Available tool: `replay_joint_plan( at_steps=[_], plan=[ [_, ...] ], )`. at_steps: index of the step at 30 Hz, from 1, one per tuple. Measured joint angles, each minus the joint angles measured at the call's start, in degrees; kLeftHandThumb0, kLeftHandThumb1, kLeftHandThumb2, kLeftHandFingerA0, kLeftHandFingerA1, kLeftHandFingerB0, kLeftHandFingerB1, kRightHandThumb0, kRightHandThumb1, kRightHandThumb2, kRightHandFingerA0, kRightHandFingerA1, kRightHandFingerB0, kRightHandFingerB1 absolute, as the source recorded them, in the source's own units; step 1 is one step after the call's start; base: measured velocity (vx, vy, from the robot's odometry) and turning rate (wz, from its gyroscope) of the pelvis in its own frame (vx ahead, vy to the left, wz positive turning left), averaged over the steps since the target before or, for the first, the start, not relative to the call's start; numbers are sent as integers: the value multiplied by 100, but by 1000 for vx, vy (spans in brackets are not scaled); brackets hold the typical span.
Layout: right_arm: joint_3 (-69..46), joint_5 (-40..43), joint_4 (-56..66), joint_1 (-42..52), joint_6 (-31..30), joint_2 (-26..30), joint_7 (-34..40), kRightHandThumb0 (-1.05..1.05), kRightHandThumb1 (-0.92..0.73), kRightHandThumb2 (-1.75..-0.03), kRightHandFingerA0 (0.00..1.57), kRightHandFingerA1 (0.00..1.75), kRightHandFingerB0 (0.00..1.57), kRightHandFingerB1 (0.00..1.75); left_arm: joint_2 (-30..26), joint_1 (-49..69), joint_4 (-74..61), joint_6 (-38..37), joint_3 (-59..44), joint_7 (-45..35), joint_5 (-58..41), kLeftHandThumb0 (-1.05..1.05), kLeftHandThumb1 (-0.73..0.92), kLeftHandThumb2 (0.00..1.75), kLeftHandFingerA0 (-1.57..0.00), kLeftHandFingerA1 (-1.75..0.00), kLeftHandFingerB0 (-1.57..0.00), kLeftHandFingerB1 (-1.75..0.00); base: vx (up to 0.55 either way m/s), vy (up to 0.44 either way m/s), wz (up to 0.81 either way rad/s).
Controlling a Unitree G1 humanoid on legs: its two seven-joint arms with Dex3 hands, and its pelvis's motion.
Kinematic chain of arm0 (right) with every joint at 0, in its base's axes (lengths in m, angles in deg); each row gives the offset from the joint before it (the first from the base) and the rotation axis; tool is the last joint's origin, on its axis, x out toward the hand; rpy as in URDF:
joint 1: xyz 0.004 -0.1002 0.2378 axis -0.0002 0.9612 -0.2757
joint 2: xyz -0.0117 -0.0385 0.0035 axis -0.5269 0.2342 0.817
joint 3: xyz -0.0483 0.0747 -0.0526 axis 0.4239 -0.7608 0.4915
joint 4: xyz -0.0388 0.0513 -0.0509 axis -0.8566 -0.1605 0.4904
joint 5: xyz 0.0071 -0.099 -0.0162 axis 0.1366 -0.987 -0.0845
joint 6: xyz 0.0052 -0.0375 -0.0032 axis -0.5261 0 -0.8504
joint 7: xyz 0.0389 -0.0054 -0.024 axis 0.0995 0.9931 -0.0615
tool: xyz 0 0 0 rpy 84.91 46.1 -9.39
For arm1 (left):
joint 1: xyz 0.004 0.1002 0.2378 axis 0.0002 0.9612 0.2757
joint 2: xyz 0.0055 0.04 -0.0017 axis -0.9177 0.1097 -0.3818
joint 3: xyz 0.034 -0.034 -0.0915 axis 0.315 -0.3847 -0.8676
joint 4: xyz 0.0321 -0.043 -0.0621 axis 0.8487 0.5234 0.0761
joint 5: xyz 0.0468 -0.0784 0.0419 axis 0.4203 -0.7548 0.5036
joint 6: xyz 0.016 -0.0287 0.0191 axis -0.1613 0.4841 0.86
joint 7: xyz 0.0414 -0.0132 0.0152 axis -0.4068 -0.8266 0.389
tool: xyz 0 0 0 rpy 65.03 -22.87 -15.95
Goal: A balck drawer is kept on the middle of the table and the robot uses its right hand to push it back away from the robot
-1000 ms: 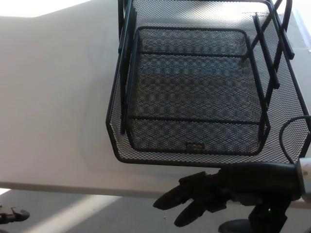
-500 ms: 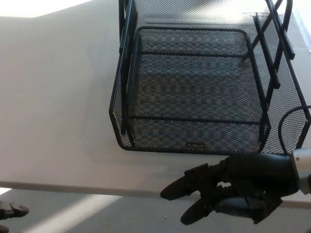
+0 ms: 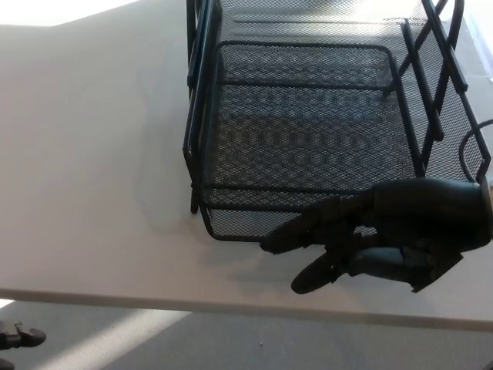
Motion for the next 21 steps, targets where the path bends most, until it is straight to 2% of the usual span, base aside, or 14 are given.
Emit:
replay_joint_plan(
  at_steps=[3, 4, 5, 6, 8, 13, 14, 15, 16, 17, 18, 19, 20, 21],
  plan=[
    [-1, -5, -208, -227, -62, -1, -62, -79, -83, -69, 16, 35, 3, 24, 0, -15, 11, 0, 1, 0, 0, -67, 62, 87, -22, -43, -15, -39, 0, 0, 0],
    [1, -11, -306, -292, -87, -1, -82, -81, -66, -100, 9, 45, 1, 31, 0, -21, 14, 0, 1, 0, 0, -66, 62, 86, -21, -42, -15, -39, 0, 0, 0],
    [4, -15, -363, -323, -100, -1, -94, -81, -66, -100, 9, 45, 1, 31, 0, -23, 19, 0, 1, 0, 0, -66, 62, 86, -21, -42, -15, -39, 0, 0, 0],
    [21, -21, -463, -371, -132, -4, -109, -79, -76, -68, 15, 37, 3, 21, 0, -24, 28, 0, 1, 0, 0, -66, 62, 86, -21, -42, -15, -39, 0, 0, 0],
    [59, -31, -636, -444, -191, -15, -122, -77, -82, -64, 16, 35, 4, 26, 0, -30, 43, -1, 0, 0, -1, -66, 62, 86, -21, -42, -15, -39, 0, 0, 0],
    [123, -84, -1112, -546, -322, -83, -130, -78, -78, -66, 18, 37, 4, 23, 0, -48, 64, -1, -8, -2, -3, -66, 62, 87, -22, -43, -16, -40, 0, 0, 0],
    [132, -102, -1189, -554, -335, -98, -130, -80, -63, -97, 12, 47, 0, 30, 0, -50, 66, -2, -13, -3, -5, -67, 62, 87, -22, -43, -16, -39, 0, 0, 0],
    [139, -123, -1271, -564, -346, -120, -130, -80, -63, -97, 12, 47, 0, 30, 0, -51, 65, -1, -19, -4, -6, -67, 62, 87, -22, -43, -16, -39, 0, 0, 0],
    [145, -139, -1325, -570, -352, -138, -129, -78, -79, -65, 18, 36, 4, 23, 0, -52, 66, -2, -22, -6, -7, -67, 62, 87, -22, -43, -16, -40, 0, 0, 0],
    [161, -166, -1400, -583, -354, -169, -129, -78, -79, -65, 18, 36, 4, 23, 0, -55, 75, -2, -28, -9, -9, -67, 62, 87, -22, -43, -16, -40, 0, 0, 0],
    [168, -176, -1428, -586, -354, -181, -130, -81, -64, -98, 12, 47, 0, 29, 0, -56, 77, -2, -29, -10, -9, -67, 62, 87, -23, -44, -16, -40, 0, 0, 0],
    [190, -217, -1512, -593, -353, -217, -131, -81, -64, -98, 12, 47, 0, 29, 0, -58, 77, -3, -29, -10, -9, -67, 62, 87, -23, -44, -16, -40, 0, 0, 0],
    [209, -249, -1565, -599, -350, -235, -138, -80, -79, -63, 18, 35, 3, 26, 0, -58, 76, -4, -29, -10, -9, -66, 62, 86, -22, -43, -17, -40, 0, 0, 0],
    [221, -265, -1598, -607, -349, -244, -142, -80, -79, -63, 18, 35, 3, 26, 0, -58, 76, -4, -29, -10, -8, -66, 62, 86, -22, -43, -17, -40, 0, 0, 0]
  ],
)
